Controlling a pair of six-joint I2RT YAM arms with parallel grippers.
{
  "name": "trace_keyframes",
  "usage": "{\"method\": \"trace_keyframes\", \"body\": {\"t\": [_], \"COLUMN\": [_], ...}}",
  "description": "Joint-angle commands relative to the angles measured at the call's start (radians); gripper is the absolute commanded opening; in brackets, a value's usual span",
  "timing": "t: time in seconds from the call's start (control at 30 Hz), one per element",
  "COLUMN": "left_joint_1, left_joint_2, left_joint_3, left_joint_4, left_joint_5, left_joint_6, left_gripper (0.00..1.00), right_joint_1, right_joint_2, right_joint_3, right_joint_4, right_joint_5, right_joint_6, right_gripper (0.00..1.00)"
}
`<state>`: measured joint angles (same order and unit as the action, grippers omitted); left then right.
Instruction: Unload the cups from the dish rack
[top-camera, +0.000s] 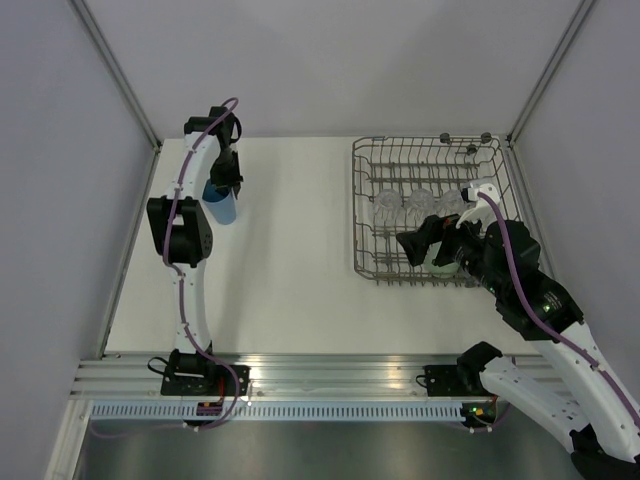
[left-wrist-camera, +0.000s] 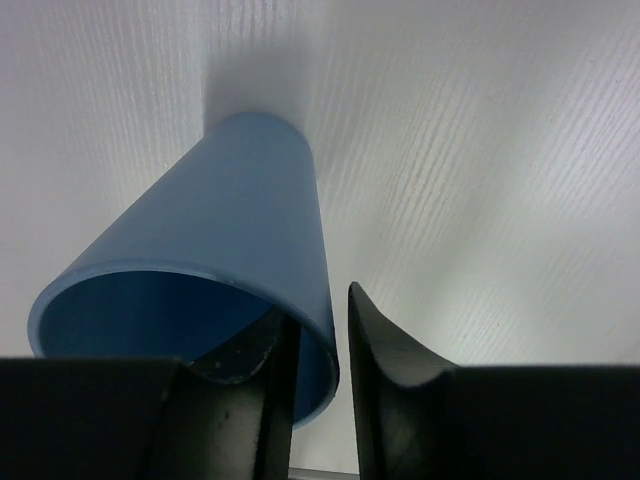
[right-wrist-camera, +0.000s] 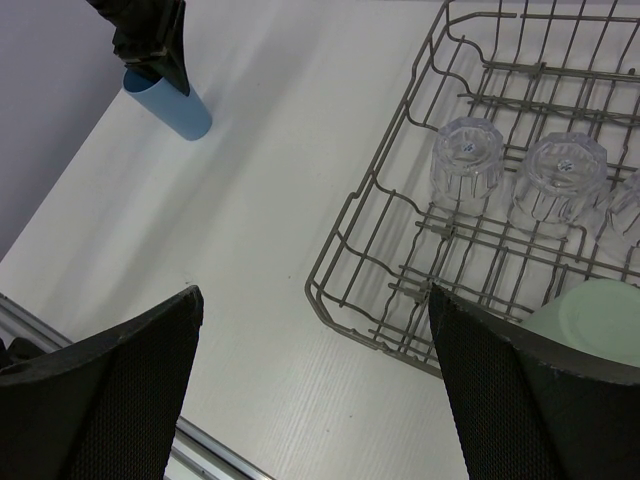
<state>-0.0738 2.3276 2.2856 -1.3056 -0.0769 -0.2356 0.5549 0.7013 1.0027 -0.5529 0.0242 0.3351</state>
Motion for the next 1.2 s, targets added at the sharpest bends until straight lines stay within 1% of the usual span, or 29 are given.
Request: {"method": "trace_keyframes", "body": {"t": [0.0, 0.03, 0.1, 0.27, 0.33, 0.5, 0.6, 0.63, 0.67, 0.73, 0.77, 0.8, 0.87, 0.9, 0.97, 1.0, 1.07, 1.1, 1.13, 1.17], "left_joint_1": [0.005, 0.005, 0.005, 0.005, 0.006, 0.006, 0.006, 0.006, 0.006, 0.006, 0.006, 0.006, 0.0, -0.006, -0.035, -0.053, -0.073, -0.081, -0.095, -0.103], "left_joint_2": [-0.002, -0.008, -0.023, -0.08, -0.106, -0.169, -0.221, -0.237, -0.255, -0.309, -0.329, -0.373, -0.419, -0.48, -0.554, -0.632, -0.723, -0.767, -0.863, -0.91], "left_joint_3": [0.02, 0.018, 0.02, 0.018, 0.021, 0.009, -0.008, -0.014, -0.015, -0.027, -0.037, -0.046, -0.095, -0.118, -0.207, -0.283, -0.366, -0.414, -0.508, -0.559], "left_joint_4": [0.019, 0.017, 0.019, 0.019, 0.022, 0.017, 0.019, 0.017, 0.019, 0.017, 0.017, 0.017, 0.019, 0.025, 0.06, 0.077, 0.141, 0.166, 0.19, 0.234], "left_joint_5": [0.005, 0.002, 0.002, 0.019, 0.046, 0.046, 0.065, 0.072, 0.072, 0.072, 0.098, 0.103, 0.132, 0.14, 0.114, 0.098, 0.095, 0.091, 0.094, 0.089], "left_joint_6": [0.032, 0.032, 0.03, 0.025, 0.024, 0.019, 0.024, 0.022, 0.022, 0.021, 0.019, 0.015, 0.015, 0.016, 0.018, 0.01, 0.009, 0.002, -0.002, -0.013], "left_gripper": [0.32, 0.36, 0.4, 0.56, 0.6, 0.64, 0.67, 0.7, 0.76, 0.81, 0.94, 1.0, 1.0, 1.0, 1.0, 1.0, 1.0, 1.0, 1.0, 1.0], "right_joint_1": [0.007, 0.007, 0.008, 0.008, 0.008, 0.016, 0.026, 0.03, 0.031, 0.034, 0.036, 0.034, 0.036, 0.034, 0.033, 0.027, 0.008, -0.018, -0.036, -0.056], "right_joint_2": [-0.008, -0.006, -0.008, 0.003, 0.01, 0.044, 0.088, 0.105, 0.124, 0.174, 0.187, 0.214, 0.237, 0.26, 0.296, 0.335, 0.371, 0.389, 0.395, 0.398], "right_joint_3": [0.004, 0.004, 0.005, 0.007, 0.008, 0.02, 0.04, 0.046, 0.053, 0.072, 0.079, 0.089, 0.091, 0.09, 0.096, 0.103, 0.108, 0.105, 0.102, 0.096], "right_joint_4": [0.025, 0.025, 0.025, 0.022, 0.021, 0.013, -0.022, -0.036, -0.051, -0.088, -0.117, -0.128, -0.142, -0.146, -0.169, -0.182, -0.202, -0.199, -0.194, -0.179], "right_joint_5": [0.017, 0.019, 0.022, 0.031, 0.031, 0.06, 0.146, 0.205, 0.23, 0.27, 0.345, 0.388, 0.5, 0.529, 0.578, 0.638, 0.675, 0.666, 0.654, 0.649], "right_joint_6": [-0.018, -0.016, -0.018, -0.022, -0.024, -0.041, -0.053, -0.05, -0.045, -0.047, -0.044, -0.042, -0.045, -0.044, -0.041, -0.028, -0.016, -0.012, -0.007, -0.005], "right_gripper": [0.98, 0.98, 0.98, 0.98, 0.98, 0.98, 0.98, 0.98, 0.98, 0.98, 0.98, 0.98, 0.98, 0.98, 0.98, 0.98, 0.98, 0.98, 0.98, 0.98]}}
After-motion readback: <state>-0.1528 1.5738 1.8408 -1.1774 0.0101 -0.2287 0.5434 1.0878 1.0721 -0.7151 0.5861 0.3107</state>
